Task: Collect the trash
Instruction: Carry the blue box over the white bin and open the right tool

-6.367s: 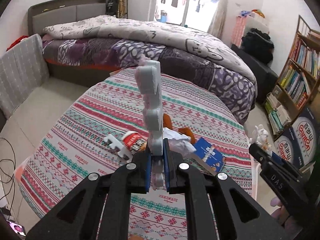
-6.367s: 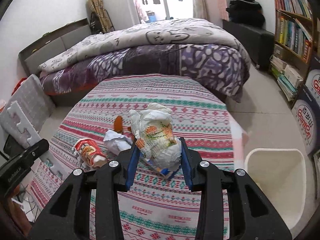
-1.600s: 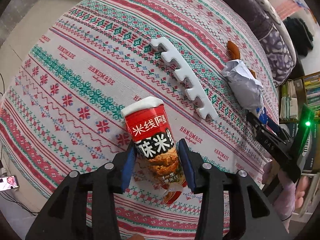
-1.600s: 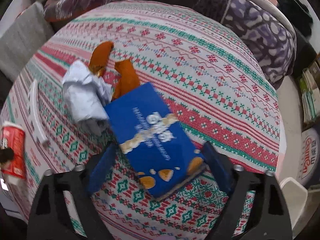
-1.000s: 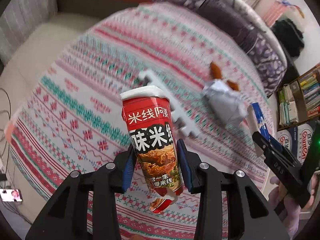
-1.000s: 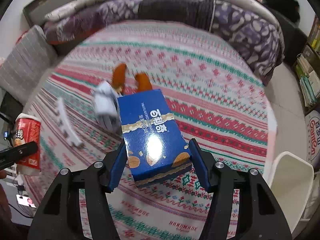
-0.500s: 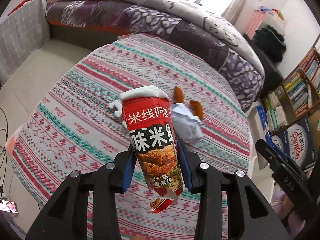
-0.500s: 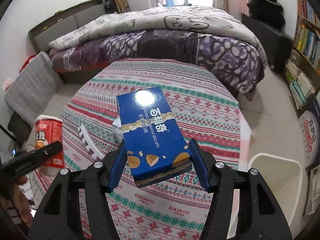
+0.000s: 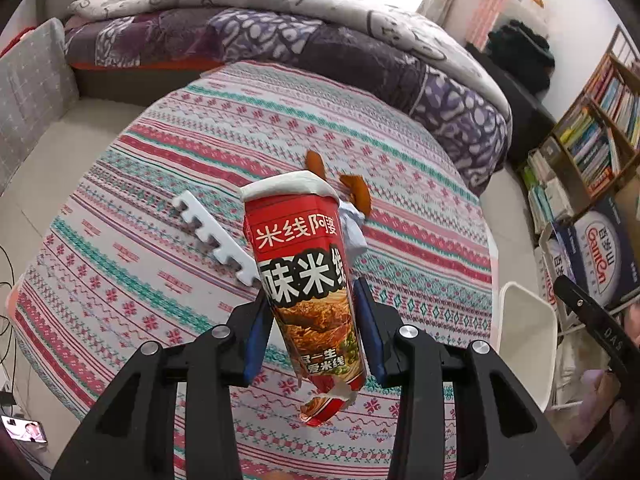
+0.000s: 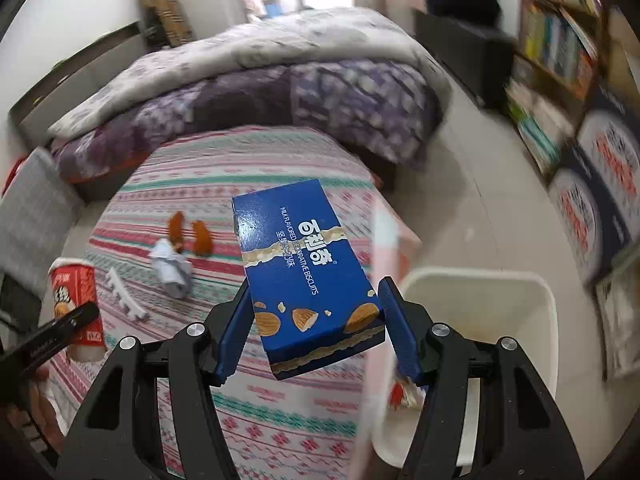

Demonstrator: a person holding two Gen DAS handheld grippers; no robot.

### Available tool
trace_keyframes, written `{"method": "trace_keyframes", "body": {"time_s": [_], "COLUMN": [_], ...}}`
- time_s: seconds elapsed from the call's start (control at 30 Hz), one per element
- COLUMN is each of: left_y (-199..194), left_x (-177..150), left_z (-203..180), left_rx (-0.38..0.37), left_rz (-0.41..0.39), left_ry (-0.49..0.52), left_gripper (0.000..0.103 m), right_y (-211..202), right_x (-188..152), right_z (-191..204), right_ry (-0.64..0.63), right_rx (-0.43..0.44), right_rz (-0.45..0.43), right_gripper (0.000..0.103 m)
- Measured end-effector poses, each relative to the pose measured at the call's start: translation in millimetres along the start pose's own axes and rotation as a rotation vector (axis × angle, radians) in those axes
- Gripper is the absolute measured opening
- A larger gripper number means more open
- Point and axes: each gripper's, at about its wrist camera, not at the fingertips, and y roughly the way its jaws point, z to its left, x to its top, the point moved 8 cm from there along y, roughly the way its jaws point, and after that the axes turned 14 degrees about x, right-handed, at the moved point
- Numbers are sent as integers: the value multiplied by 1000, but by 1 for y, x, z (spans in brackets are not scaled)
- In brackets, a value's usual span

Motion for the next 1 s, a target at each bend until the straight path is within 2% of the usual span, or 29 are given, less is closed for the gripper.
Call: {"method": "trace_keyframes", "body": {"time_s": [0.3, 0.57, 0.63, 0.73, 1.0], "left_y": [6, 6, 6, 5, -5], "left_x": [-16, -37, -45, -58, -83], "left_z": [-46, -97, -111, -132, -188], "left_rx": [-20, -69, -91, -124, -209], "left_rz": [8, 13, 20, 30, 16], "left_ry": [84, 188, 213, 250, 359], "left_gripper": [40, 40, 40, 40, 40], "right_y": [-16, -33, -39, -48, -61], "right_x": [-9, -18, -18, -17, -15], "right_z": [-55, -103, -110, -121, -139], "right_ry": [100, 184, 196, 222, 291], "right_rx": [-81, -164, -173, -175, -143], "right_rz": [22, 41, 28, 4, -41], "right_gripper": [59, 59, 68, 73, 81]}}
